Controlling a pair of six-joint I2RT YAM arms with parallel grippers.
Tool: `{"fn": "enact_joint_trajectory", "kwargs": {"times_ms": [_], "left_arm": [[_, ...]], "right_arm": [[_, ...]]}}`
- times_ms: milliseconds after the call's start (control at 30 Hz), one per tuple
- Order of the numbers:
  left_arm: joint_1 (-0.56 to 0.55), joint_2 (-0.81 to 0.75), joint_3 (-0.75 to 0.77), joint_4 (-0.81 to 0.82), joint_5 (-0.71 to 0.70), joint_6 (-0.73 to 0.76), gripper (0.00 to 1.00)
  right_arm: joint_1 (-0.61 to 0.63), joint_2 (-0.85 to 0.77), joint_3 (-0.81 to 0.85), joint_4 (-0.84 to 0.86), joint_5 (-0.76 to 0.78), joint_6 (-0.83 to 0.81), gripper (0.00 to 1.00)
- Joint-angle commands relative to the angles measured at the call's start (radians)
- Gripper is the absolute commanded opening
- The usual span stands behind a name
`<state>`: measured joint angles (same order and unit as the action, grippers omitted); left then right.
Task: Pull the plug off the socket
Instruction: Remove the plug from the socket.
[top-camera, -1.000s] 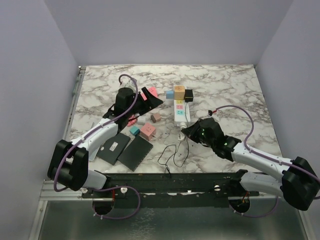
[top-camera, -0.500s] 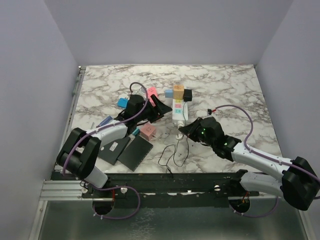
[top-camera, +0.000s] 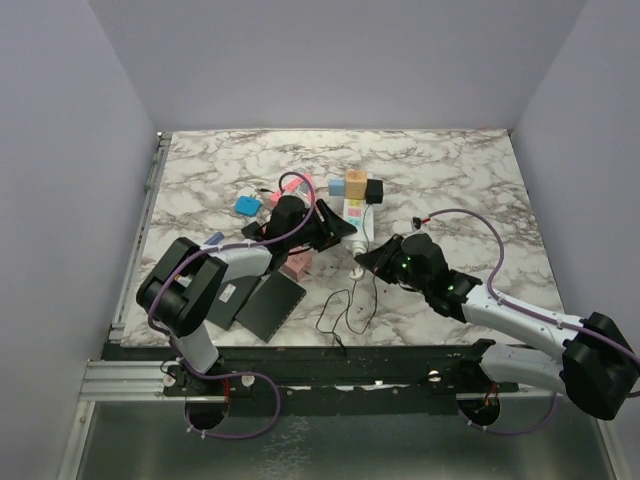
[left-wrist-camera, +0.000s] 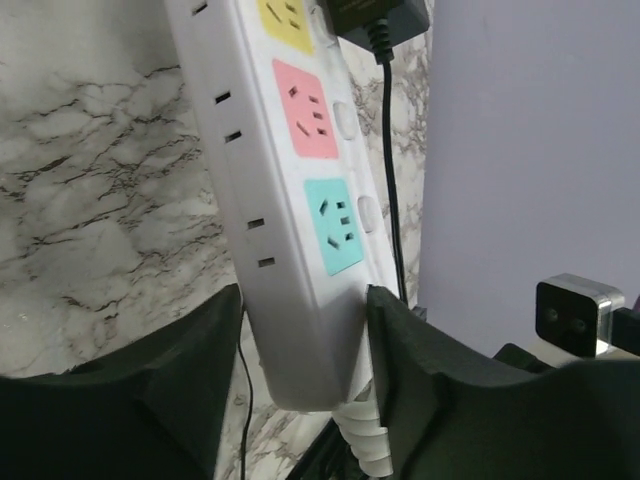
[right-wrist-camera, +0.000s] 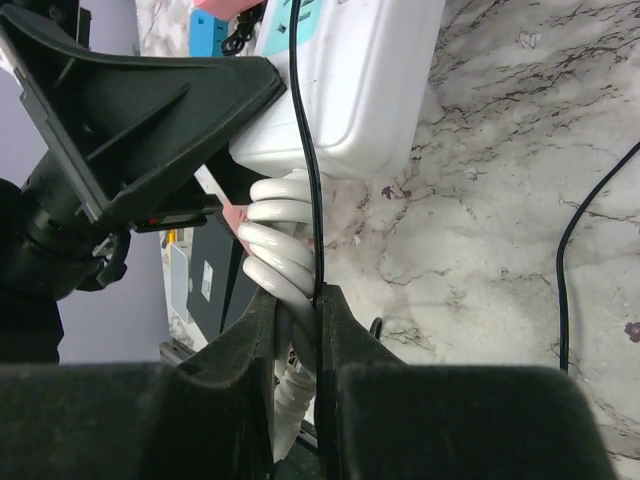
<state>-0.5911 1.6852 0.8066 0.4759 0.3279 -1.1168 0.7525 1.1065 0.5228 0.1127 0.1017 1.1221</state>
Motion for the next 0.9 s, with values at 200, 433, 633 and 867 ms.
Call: {"fn": "enact_joint_trajectory", "kwargs": {"times_ms": [200,433,633,867], "left_arm": [[-0.009,0.043,0.029,0.076,0.034,-0.04,0.29],[-0.025,0.03,-0.034,0.078,0.022,-0.029,0.18],[-0.053,0.0,-0.111,0.078,-0.023,-0.015,0.17],[-0.098,-0.025,-0.186,0.077,-0.066,-0.008,0.17]], "right_arm": [[0.0,0.013,0.039,0.038,0.002,-0.034,0.01],[-0.001,0.011,0.069,-0.094,0.088,-0.104,0.65],[-0.036,-0.031,0.144,-0.23,0.212,-0.263,0.88],[-0.257,0.013,0.133,-0.16,0.04,-0.411,0.89]]}}
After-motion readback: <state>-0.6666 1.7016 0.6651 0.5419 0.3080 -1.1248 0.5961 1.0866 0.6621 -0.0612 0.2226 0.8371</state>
